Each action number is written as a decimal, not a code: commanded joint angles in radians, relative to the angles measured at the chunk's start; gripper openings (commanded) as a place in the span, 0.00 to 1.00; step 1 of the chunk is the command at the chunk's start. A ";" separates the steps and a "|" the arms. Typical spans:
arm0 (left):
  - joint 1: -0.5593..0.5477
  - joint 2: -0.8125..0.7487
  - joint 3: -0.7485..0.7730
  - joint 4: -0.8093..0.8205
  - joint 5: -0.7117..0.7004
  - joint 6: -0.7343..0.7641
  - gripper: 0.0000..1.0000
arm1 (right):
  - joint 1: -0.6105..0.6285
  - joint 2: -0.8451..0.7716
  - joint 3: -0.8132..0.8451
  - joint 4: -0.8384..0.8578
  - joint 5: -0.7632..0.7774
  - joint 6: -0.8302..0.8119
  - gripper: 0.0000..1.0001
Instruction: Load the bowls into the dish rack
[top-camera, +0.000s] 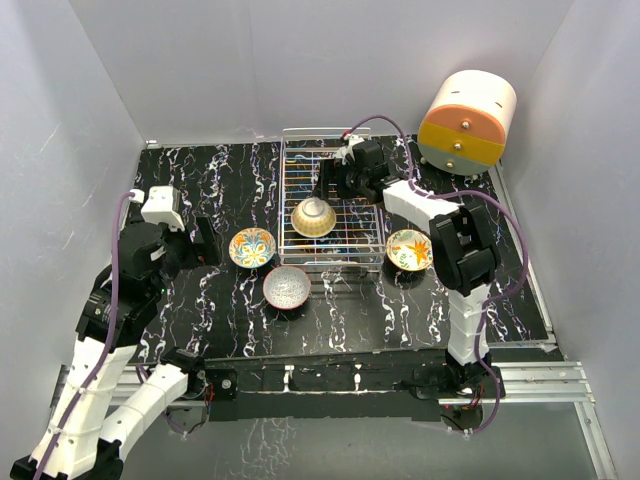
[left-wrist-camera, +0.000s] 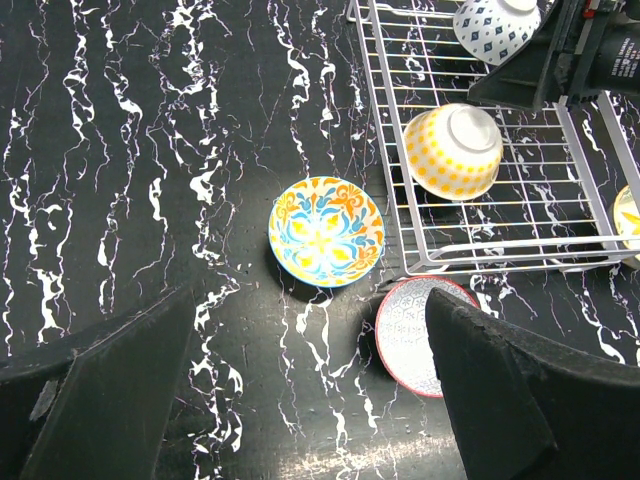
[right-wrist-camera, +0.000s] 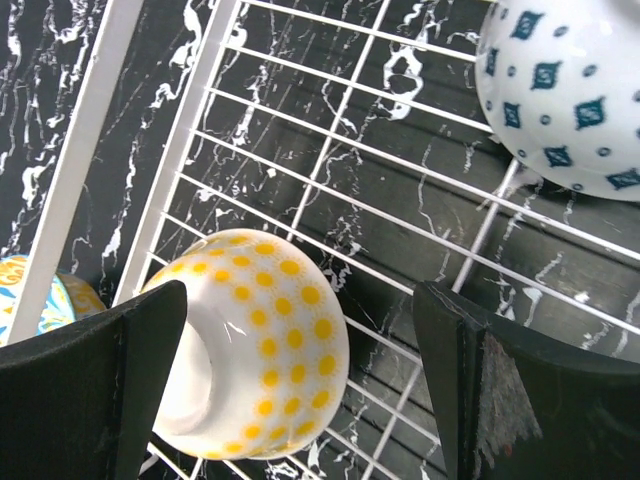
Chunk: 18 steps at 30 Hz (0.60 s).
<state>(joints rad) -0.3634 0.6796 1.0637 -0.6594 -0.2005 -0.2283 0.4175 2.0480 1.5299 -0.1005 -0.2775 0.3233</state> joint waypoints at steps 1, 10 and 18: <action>-0.003 -0.006 0.000 -0.001 0.000 0.002 0.97 | 0.000 -0.127 0.024 -0.026 0.068 -0.063 0.99; -0.004 -0.007 -0.018 0.016 0.009 -0.003 0.97 | 0.143 -0.192 0.082 -0.214 0.220 -0.170 0.99; -0.004 -0.020 -0.005 -0.001 -0.001 0.007 0.97 | 0.256 -0.116 0.135 -0.341 0.389 -0.179 0.99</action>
<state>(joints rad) -0.3630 0.6769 1.0523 -0.6559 -0.1986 -0.2283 0.6498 1.9003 1.6321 -0.3706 -0.0021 0.1650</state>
